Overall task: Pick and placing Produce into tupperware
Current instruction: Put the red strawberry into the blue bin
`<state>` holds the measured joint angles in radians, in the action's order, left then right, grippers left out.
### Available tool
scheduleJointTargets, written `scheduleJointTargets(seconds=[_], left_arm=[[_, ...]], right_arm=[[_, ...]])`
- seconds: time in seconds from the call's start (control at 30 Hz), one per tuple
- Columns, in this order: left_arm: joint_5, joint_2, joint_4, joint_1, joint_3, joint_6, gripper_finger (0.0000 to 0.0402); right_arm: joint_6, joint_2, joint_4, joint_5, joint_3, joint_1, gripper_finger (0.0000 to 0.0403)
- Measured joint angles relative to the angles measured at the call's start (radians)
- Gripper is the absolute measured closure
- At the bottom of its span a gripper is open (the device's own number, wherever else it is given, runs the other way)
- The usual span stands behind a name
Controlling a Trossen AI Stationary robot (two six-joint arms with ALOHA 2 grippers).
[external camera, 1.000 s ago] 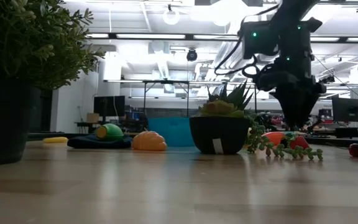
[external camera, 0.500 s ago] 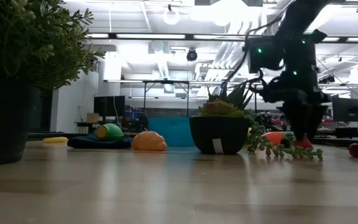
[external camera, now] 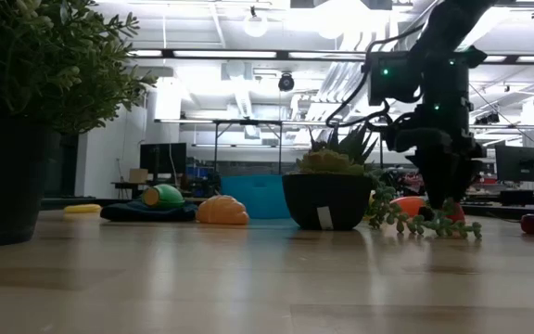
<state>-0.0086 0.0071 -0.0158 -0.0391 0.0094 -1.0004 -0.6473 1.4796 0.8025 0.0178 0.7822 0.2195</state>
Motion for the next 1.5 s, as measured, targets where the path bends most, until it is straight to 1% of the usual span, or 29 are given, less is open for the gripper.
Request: scheduleJointTargets(seconds=[0.3,0.47,0.67,0.9,1.3,1.5], left_arm=[[0.0,0.0,0.0,0.0,0.0,0.0,0.027],[-0.001,0.0,0.0,0.0,0.0,0.0,0.027],[-0.002,0.0,0.0,0.0,0.0,0.0,0.027],[-0.002,0.0,0.0,0.0,0.0,0.0,0.027],[-0.002,0.0,0.0,0.0,0.0,-0.002,0.027],[-0.002,0.0,0.0,0.0,0.0,-0.005,0.027]], right_arm=[[0.038,0.0,0.005,-0.006,0.0,0.038,0.015],[0.083,0.0,0.022,-0.012,0.0,0.038,0.015],[0.174,0.0,0.03,-0.026,0.0,0.038,0.015],[0.203,0.0,0.051,-0.026,0.0,0.038,0.015],[0.429,0.0,0.066,-0.026,0.0,0.038,0.015],[0.559,0.0,0.057,-0.001,0.0,0.038,0.015]])
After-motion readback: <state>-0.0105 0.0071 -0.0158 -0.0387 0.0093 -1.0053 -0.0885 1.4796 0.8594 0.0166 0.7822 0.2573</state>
